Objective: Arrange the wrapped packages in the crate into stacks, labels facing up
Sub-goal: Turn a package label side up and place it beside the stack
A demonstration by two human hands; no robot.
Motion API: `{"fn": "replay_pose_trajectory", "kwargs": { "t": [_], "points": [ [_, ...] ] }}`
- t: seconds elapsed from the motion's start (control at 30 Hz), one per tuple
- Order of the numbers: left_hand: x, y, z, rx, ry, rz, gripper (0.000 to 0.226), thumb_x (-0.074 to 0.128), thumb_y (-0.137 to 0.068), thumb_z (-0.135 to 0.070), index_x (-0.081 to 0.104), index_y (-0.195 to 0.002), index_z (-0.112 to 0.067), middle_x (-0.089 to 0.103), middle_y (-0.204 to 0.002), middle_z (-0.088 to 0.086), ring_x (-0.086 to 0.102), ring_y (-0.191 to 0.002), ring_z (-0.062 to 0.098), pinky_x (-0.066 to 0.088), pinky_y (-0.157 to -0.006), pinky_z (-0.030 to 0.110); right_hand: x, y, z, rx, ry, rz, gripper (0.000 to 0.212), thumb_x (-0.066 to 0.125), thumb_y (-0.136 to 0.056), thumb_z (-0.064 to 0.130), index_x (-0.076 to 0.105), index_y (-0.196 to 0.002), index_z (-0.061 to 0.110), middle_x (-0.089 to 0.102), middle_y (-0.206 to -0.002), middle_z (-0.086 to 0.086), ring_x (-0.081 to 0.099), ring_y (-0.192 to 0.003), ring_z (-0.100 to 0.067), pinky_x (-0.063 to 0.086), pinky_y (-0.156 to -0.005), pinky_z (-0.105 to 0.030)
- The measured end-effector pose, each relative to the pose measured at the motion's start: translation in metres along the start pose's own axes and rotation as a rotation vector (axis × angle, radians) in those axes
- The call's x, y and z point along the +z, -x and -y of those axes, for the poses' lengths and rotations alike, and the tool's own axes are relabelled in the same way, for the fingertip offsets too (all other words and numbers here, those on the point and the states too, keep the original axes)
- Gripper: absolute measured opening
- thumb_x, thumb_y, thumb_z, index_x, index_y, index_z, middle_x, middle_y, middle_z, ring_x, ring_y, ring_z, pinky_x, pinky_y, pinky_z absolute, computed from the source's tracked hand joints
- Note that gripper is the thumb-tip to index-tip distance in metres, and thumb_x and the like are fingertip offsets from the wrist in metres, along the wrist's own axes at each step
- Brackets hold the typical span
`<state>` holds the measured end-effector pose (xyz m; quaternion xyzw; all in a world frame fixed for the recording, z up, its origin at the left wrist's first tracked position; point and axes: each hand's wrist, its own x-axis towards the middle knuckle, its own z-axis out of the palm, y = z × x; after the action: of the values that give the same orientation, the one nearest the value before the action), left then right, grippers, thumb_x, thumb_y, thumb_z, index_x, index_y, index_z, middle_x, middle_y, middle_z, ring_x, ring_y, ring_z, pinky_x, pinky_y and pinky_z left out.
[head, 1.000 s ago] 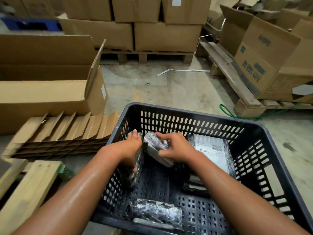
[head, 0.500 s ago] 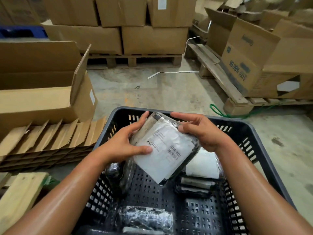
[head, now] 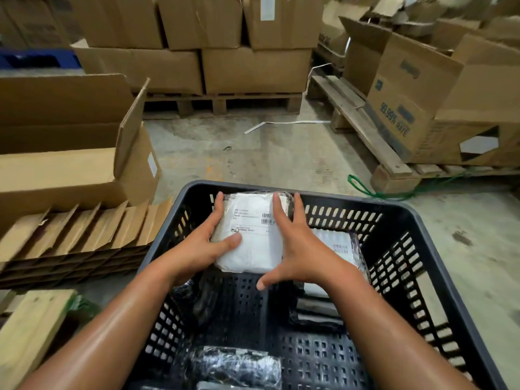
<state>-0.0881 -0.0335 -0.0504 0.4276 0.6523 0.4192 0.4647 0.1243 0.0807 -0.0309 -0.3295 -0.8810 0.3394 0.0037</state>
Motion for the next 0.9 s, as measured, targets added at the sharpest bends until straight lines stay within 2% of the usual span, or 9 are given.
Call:
{"fn": "replay_pose_trajectory", "kwargs": {
  "t": [0.07, 0.13, 0.23, 0.33, 0.5, 0.6, 0.67, 0.8, 0.9],
  "points": [
    [0.004, 0.000, -0.004, -0.059, -0.265, 0.106, 0.127, 0.081, -0.081, -0.042, -0.026, -0.149, -0.049, 0.027, -0.157, -0.019, 0.047, -0.126, -0.006, 0.045, -0.092, 0.006, 0.002, -0.002, -0.008, 0.006, 0.039, -0.006, 0.163, 0.098, -0.055, 0.040, -0.029, -0.157, 0.039, -0.041, -0.165, -0.006, -0.002, -0.160, -0.026, 0.031, -0.118, -0.033],
    [0.012, -0.001, -0.007, -0.069, -0.717, 0.187, 0.159, 0.091, -0.057, -0.058, -0.043, -0.142, -0.041, -0.016, -0.167, 0.003, 0.007, -0.153, 0.021, 0.027, -0.120, 0.031, 0.002, -0.004, -0.016, 0.003, 0.033, 0.004, 0.158, 0.096, -0.057, 0.038, -0.022, -0.162, 0.032, -0.035, -0.168, -0.010, 0.005, -0.160, -0.030, 0.031, -0.118, -0.032],
    [0.028, -0.004, 0.003, -0.098, -1.075, 0.195, 0.177, 0.094, -0.041, -0.061, -0.051, -0.137, -0.031, -0.055, -0.147, 0.011, -0.032, -0.146, 0.037, -0.007, -0.121, 0.059, 0.011, -0.007, -0.019, -0.010, 0.024, 0.029, 0.154, 0.096, -0.057, 0.039, -0.013, -0.165, 0.026, -0.026, -0.171, -0.014, 0.007, -0.160, -0.033, 0.025, -0.123, -0.034],
    [0.025, -0.007, 0.016, -0.111, -1.198, 0.146, 0.176, 0.093, -0.042, -0.062, -0.049, -0.139, -0.023, -0.042, -0.156, 0.016, -0.033, -0.146, 0.036, -0.023, -0.109, 0.068, 0.019, -0.011, -0.017, 0.003, 0.051, 0.074, 0.151, 0.092, -0.058, 0.046, -0.012, -0.165, 0.026, -0.021, -0.172, -0.015, 0.012, -0.159, -0.038, 0.030, -0.121, -0.037],
    [0.017, -0.011, 0.024, -0.070, -1.325, 0.105, 0.160, 0.087, -0.052, -0.053, -0.041, -0.144, -0.024, -0.018, -0.162, 0.028, -0.020, -0.149, 0.041, -0.026, -0.101, 0.076, 0.024, -0.017, -0.009, 0.002, 0.303, 0.118, 0.153, 0.088, -0.058, 0.061, -0.015, -0.164, 0.021, -0.009, -0.170, -0.027, 0.030, -0.150, -0.046, 0.038, -0.115, -0.040],
    [0.027, -0.013, 0.029, -0.052, -1.453, 0.100, 0.158, 0.084, -0.052, -0.057, -0.037, -0.147, -0.020, -0.013, -0.159, 0.033, -0.014, -0.149, 0.045, -0.028, -0.096, 0.079, 0.033, -0.019, -0.009, 0.037, 0.500, 0.130, 0.158, 0.083, -0.057, 0.073, -0.018, -0.163, 0.012, 0.013, -0.164, -0.036, 0.014, -0.154, -0.048, 0.002, -0.125, -0.060],
    [0.036, -0.014, 0.034, -0.080, -1.559, 0.100, 0.158, 0.083, -0.054, -0.063, -0.035, -0.148, -0.014, -0.006, -0.159, 0.034, -0.006, -0.149, 0.046, -0.031, -0.091, 0.079, 0.041, -0.022, -0.011, 0.069, 0.673, 0.147, 0.160, 0.075, -0.056, 0.083, -0.018, -0.162, 0.008, 0.020, -0.162, -0.038, 0.013, -0.155, -0.046, -0.018, -0.114, -0.073],
    [0.054, -0.022, 0.042, -0.121, -1.696, 0.083, 0.147, 0.078, -0.065, -0.067, -0.025, -0.153, -0.010, 0.000, -0.160, 0.037, 0.005, -0.150, 0.049, -0.027, -0.095, 0.080, 0.058, -0.026, -0.008, 0.139, 1.008, 0.229, 0.151, 0.056, -0.063, 0.097, -0.010, -0.164, 0.006, 0.013, -0.169, -0.032, 0.003, -0.155, -0.055, -0.025, -0.103, -0.082],
    [0.072, -0.029, 0.061, -0.134, -1.668, 0.239, 0.119, 0.074, -0.087, -0.040, -0.019, -0.155, -0.011, -0.010, -0.159, 0.038, -0.001, -0.149, 0.053, -0.009, -0.114, 0.071, 0.074, -0.025, -0.006, 0.112, 1.195, 0.319, 0.112, 0.049, -0.088, 0.082, 0.013, -0.166, 0.011, 0.024, -0.170, -0.020, -0.004, -0.155, -0.054, -0.034, -0.089, -0.081]
  ]
}}
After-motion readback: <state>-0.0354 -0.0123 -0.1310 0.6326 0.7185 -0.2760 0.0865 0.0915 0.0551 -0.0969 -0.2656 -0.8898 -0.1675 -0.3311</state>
